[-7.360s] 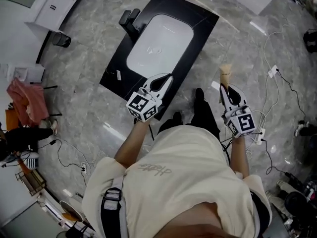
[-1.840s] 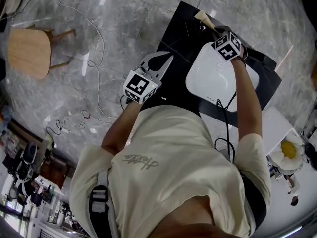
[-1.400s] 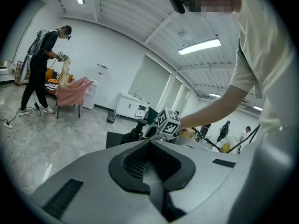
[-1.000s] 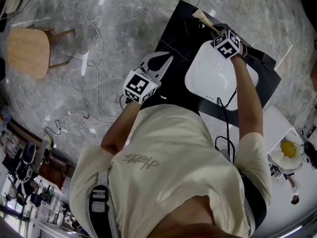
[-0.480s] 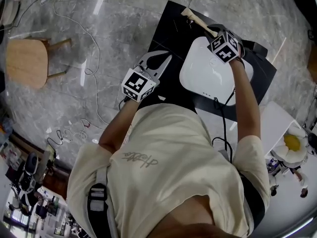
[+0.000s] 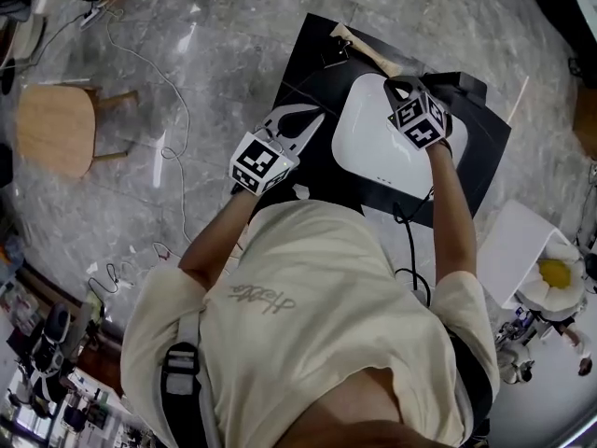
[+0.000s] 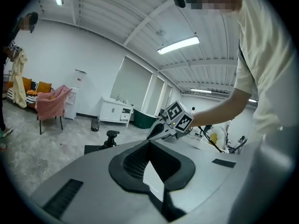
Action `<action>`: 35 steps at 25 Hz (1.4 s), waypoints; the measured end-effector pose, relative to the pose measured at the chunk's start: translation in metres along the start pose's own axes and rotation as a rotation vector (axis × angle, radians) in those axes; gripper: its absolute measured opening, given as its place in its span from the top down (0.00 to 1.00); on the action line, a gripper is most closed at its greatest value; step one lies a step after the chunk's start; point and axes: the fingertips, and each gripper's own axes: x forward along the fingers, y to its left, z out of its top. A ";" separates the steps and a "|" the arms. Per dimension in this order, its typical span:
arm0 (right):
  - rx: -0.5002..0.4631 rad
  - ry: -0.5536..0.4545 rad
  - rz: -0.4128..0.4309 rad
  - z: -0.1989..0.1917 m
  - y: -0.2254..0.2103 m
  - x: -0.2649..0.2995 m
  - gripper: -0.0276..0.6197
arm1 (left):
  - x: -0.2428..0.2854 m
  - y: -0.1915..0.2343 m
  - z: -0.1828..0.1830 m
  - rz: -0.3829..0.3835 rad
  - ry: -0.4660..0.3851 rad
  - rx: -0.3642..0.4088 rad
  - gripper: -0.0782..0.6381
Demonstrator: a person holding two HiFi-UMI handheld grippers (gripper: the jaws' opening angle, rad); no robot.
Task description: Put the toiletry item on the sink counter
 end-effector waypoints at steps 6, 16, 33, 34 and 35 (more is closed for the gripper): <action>0.216 -0.127 -0.036 -0.013 0.025 -0.043 0.96 | -0.010 -0.017 0.022 -0.013 -0.006 0.065 0.89; 0.500 -0.402 -0.194 -0.021 0.035 -0.150 0.96 | -0.013 -0.027 0.058 -0.029 -0.048 0.059 0.89; 0.544 -0.706 -0.306 0.013 0.070 -0.267 0.96 | -0.019 -0.067 0.148 -0.059 -0.146 0.187 0.89; 0.538 -0.715 -0.303 0.016 0.071 -0.269 0.96 | -0.021 -0.067 0.153 -0.053 -0.155 0.194 0.89; 0.533 -0.722 -0.304 0.020 0.072 -0.271 0.96 | -0.024 -0.066 0.157 -0.048 -0.163 0.200 0.89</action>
